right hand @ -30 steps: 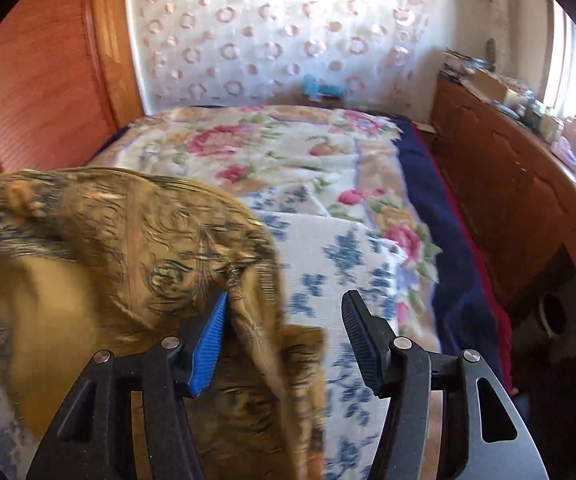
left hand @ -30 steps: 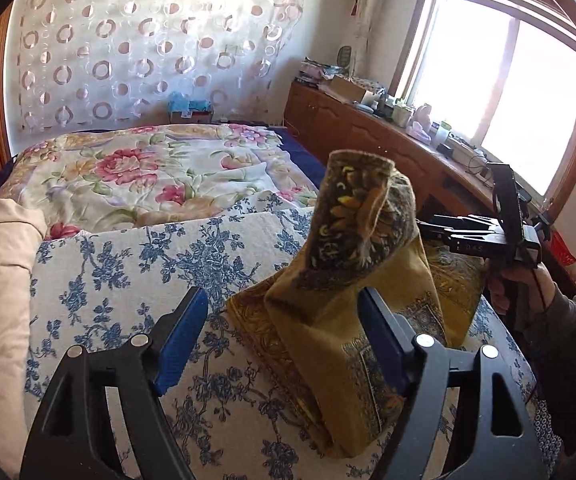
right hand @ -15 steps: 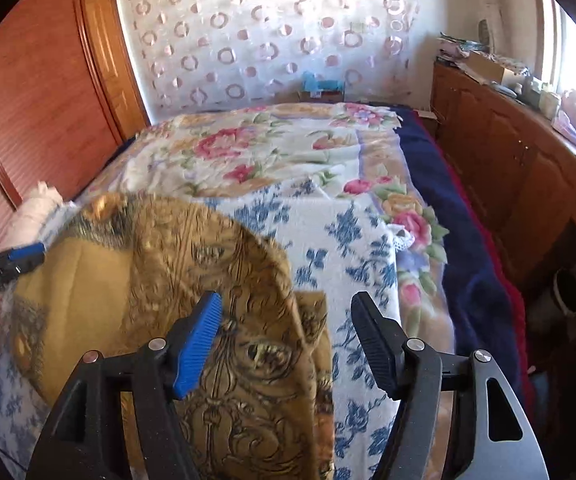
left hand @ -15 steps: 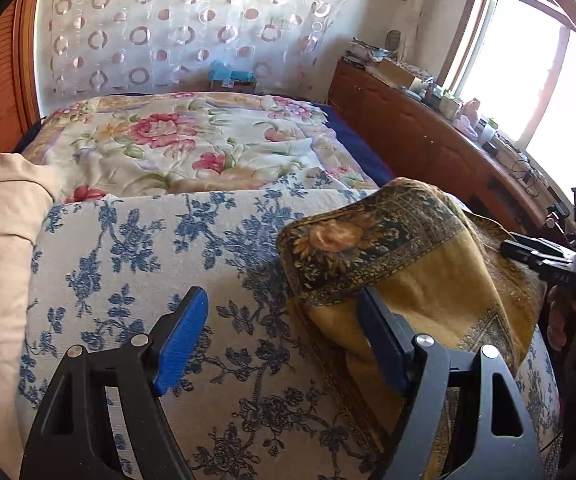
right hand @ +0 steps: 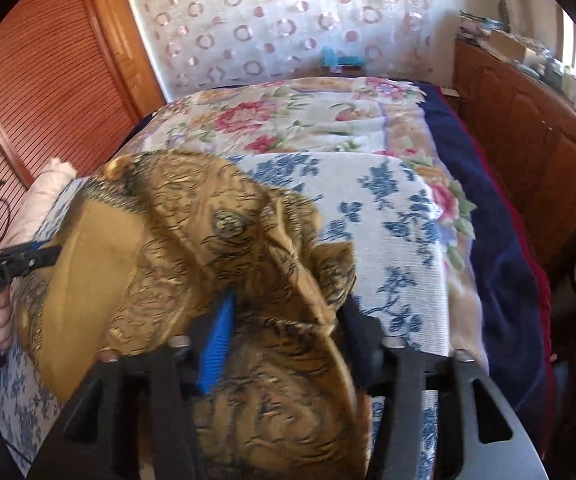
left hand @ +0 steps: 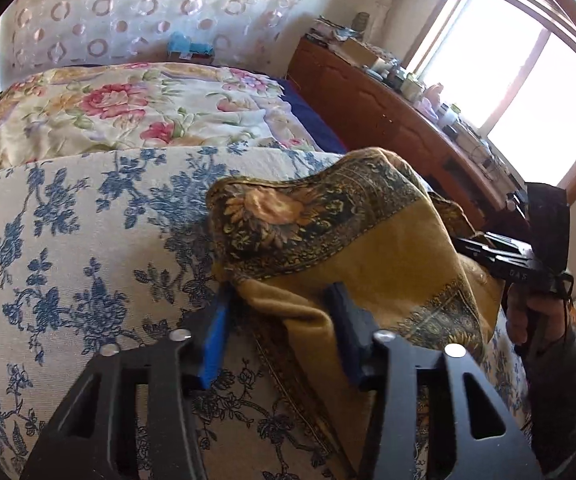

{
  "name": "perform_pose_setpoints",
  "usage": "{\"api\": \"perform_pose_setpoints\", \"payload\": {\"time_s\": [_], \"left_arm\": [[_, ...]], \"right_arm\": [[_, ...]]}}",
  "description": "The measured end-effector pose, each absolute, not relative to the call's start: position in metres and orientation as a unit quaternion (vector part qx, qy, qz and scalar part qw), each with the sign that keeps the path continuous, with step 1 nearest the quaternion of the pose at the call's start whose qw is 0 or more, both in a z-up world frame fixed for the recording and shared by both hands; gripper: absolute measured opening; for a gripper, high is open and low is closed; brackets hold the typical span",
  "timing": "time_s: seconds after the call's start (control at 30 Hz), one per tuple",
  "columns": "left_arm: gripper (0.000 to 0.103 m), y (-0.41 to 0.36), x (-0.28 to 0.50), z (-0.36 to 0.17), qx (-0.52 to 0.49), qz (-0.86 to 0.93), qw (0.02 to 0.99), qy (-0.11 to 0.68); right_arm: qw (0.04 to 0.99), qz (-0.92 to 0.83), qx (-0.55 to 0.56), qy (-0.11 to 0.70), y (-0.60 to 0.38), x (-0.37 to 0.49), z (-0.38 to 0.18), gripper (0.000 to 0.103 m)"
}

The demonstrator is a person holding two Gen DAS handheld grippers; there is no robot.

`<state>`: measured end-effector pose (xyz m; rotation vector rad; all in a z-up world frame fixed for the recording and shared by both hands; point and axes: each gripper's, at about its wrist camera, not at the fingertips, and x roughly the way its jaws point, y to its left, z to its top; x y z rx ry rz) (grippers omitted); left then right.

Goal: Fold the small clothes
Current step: 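Carry the gold bundle with both grippers toward the yellow plush toy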

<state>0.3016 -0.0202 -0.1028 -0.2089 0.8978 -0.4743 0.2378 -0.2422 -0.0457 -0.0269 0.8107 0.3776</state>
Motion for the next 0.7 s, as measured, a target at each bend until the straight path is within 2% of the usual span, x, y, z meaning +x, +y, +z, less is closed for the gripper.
{"api": "perform_pose_setpoints", "payload": {"time_s": [0.07,0.13,0.23,0.47,0.7], "left_arm": [[0.030,-0.022,0.299,-0.103,-0.102,-0.232,0.866,0.430],[0.016,-0.021,0.298,-0.101,-0.112,-0.239,0.862,0.432],[0.013,-0.019,0.290,-0.089,-0.116,-0.246,0.870,0.412],[0.012,-0.004,0.258,-0.051,-0.106,-0.230,0.900,0.356],[0.012,0.049,0.223,-0.020,-0.132,-0.199,0.923,0.300]], "right_arm": [[0.900,0.187,-0.048,0.391,-0.235,0.235,-0.045,0.031],[0.902,0.189,-0.070,0.383,-0.230,0.232,-0.040,0.017],[0.910,0.184,-0.086,0.361,-0.230,0.224,-0.030,0.013],[0.935,0.189,-0.082,0.289,-0.226,0.199,0.014,0.011],[0.935,0.226,-0.120,0.245,-0.179,0.194,0.053,0.011]]}}
